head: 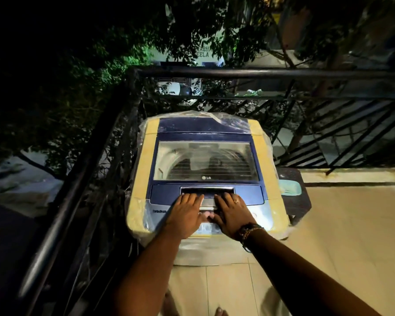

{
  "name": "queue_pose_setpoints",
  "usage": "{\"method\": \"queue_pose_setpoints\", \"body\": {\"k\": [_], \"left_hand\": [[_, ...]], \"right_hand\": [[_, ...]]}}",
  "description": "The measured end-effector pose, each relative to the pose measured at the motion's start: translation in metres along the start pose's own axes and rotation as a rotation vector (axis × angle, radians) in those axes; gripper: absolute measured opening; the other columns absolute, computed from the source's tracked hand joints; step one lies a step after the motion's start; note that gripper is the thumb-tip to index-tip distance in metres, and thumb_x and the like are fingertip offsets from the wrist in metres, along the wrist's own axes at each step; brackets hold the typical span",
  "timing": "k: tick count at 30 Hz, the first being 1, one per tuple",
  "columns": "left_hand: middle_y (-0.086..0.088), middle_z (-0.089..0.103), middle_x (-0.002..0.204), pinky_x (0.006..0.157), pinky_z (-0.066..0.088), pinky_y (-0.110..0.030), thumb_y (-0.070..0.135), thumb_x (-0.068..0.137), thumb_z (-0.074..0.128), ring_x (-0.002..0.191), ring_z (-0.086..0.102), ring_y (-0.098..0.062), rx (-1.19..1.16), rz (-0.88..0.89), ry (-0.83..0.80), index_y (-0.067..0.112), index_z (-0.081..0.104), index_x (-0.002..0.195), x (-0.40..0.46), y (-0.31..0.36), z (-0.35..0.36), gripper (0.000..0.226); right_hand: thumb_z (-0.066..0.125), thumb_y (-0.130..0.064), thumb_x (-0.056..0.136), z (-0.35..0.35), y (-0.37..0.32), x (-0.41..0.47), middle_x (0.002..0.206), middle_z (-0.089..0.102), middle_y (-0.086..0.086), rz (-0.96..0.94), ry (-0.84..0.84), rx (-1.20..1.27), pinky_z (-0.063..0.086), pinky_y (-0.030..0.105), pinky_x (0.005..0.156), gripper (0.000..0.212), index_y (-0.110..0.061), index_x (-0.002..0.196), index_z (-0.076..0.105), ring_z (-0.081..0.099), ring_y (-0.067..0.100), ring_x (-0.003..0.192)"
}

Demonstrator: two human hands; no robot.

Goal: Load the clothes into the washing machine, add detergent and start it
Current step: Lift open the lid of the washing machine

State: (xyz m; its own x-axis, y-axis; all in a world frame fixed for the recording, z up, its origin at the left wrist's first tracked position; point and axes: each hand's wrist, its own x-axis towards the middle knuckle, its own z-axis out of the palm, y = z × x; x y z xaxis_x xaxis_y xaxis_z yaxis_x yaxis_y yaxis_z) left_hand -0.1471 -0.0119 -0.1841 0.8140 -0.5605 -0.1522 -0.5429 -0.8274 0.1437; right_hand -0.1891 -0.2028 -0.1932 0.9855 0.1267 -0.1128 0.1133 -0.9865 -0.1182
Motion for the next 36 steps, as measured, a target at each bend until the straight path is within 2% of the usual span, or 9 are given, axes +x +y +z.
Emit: {"method": "queue_pose_setpoints", "body": {"k": [4, 7, 13, 20, 24, 30, 32, 33, 36], "left_hand": [[-0.010, 0.048, 0.140, 0.109, 0.036, -0.041, 0.047, 0.104, 0.038, 0.127, 0.045, -0.029, -0.001, -0.030, -0.068, 0.016, 0.037, 0.150, 0.006, 0.008, -0.016, 0.055], [-0.010, 0.048, 0.140, 0.105, 0.039, -0.041, 0.038, 0.104, 0.042, 0.127, 0.045, -0.028, 0.054, 0.007, -0.106, 0.015, 0.036, 0.149, 0.005, 0.009, -0.034, 0.051], [-0.007, 0.050, 0.137, 0.101, 0.038, -0.038, 0.032, 0.104, 0.046, 0.125, 0.048, -0.027, 0.083, 0.096, -0.034, 0.019, 0.041, 0.145, 0.006, 0.005, -0.108, 0.043], [-0.002, 0.055, 0.144, 0.106, 0.043, -0.036, 0.027, 0.100, 0.056, 0.130, 0.053, -0.024, 0.040, 0.175, 0.038, 0.027, 0.050, 0.142, 0.061, -0.028, -0.213, 0.042], [0.000, 0.069, 0.122, 0.094, 0.050, -0.036, 0.033, 0.093, 0.068, 0.114, 0.062, -0.023, -0.027, 0.183, 0.176, 0.025, 0.069, 0.122, 0.092, -0.045, -0.258, 0.030], [-0.008, 0.072, 0.116, 0.093, 0.053, -0.040, 0.020, 0.092, 0.068, 0.109, 0.066, -0.032, -0.221, 0.009, 0.551, 0.019, 0.074, 0.114, 0.149, -0.058, -0.281, 0.023], [-0.010, 0.068, 0.127, 0.104, 0.049, -0.043, 0.014, 0.098, 0.057, 0.121, 0.062, -0.033, -0.173, -0.030, 0.616, 0.017, 0.069, 0.123, 0.170, -0.059, -0.282, 0.028], [-0.011, 0.061, 0.139, 0.115, 0.039, -0.044, 0.016, 0.101, 0.051, 0.134, 0.053, -0.032, -0.113, -0.028, 0.629, 0.015, 0.063, 0.133, 0.180, -0.060, -0.280, 0.034], [-0.006, 0.023, 0.165, 0.127, 0.012, -0.045, 0.036, 0.108, 0.034, 0.155, 0.015, -0.026, 0.024, -0.071, 0.598, 0.013, 0.028, 0.157, 0.199, -0.065, -0.265, 0.055]], "right_hand": [[0.031, -0.073, 0.089, -0.019, 0.002, 0.004, 0.131, 0.052, 0.013, -0.018, -0.108, 0.005, 0.039, 0.042, 0.106, 0.080, -0.014, 0.140, 0.048, 0.049, 0.036, 0.121], [0.051, -0.073, 0.085, -0.037, 0.000, 0.008, 0.131, 0.049, 0.013, -0.030, -0.146, -0.041, 0.038, 0.040, 0.104, 0.076, -0.013, 0.133, 0.048, 0.048, 0.035, 0.121], [0.074, -0.049, 0.082, -0.112, 0.004, 0.032, 0.137, 0.051, 0.016, -0.081, -0.156, -0.153, 0.042, 0.044, 0.103, 0.074, -0.012, 0.137, 0.041, 0.048, 0.036, 0.127], [0.049, -0.025, 0.102, -0.219, 0.010, 0.099, 0.136, 0.057, 0.024, 0.005, -0.094, -0.040, 0.044, 0.039, 0.100, 0.037, -0.008, 0.134, 0.051, 0.056, 0.038, 0.125], [0.064, -0.020, 0.093, -0.264, 0.014, 0.133, 0.126, 0.066, 0.017, 0.048, -0.077, -0.027, 0.048, 0.030, 0.087, 0.034, -0.011, 0.126, 0.064, 0.063, 0.034, 0.118], [0.077, -0.017, 0.081, -0.300, 0.045, 0.193, 0.109, 0.074, 0.014, 0.158, 0.270, 0.145, 0.050, 0.030, 0.081, 0.031, -0.020, 0.111, 0.071, 0.070, 0.034, 0.102], [0.073, -0.019, 0.087, -0.290, 0.053, 0.208, 0.122, 0.071, 0.011, 0.198, 0.395, 0.188, 0.046, 0.038, 0.100, 0.033, -0.024, 0.120, 0.070, 0.062, 0.032, 0.119], [0.066, -0.021, 0.092, -0.283, 0.055, 0.215, 0.138, 0.062, 0.010, 0.213, 0.421, 0.163, 0.033, 0.045, 0.114, 0.040, -0.026, 0.132, 0.063, 0.050, 0.031, 0.134], [0.038, -0.031, 0.105, -0.270, 0.053, 0.229, 0.170, 0.005, 0.003, 0.259, 0.355, 0.040, -0.007, 0.056, 0.122, 0.058, -0.035, 0.160, 0.018, -0.006, 0.033, 0.156]]}}
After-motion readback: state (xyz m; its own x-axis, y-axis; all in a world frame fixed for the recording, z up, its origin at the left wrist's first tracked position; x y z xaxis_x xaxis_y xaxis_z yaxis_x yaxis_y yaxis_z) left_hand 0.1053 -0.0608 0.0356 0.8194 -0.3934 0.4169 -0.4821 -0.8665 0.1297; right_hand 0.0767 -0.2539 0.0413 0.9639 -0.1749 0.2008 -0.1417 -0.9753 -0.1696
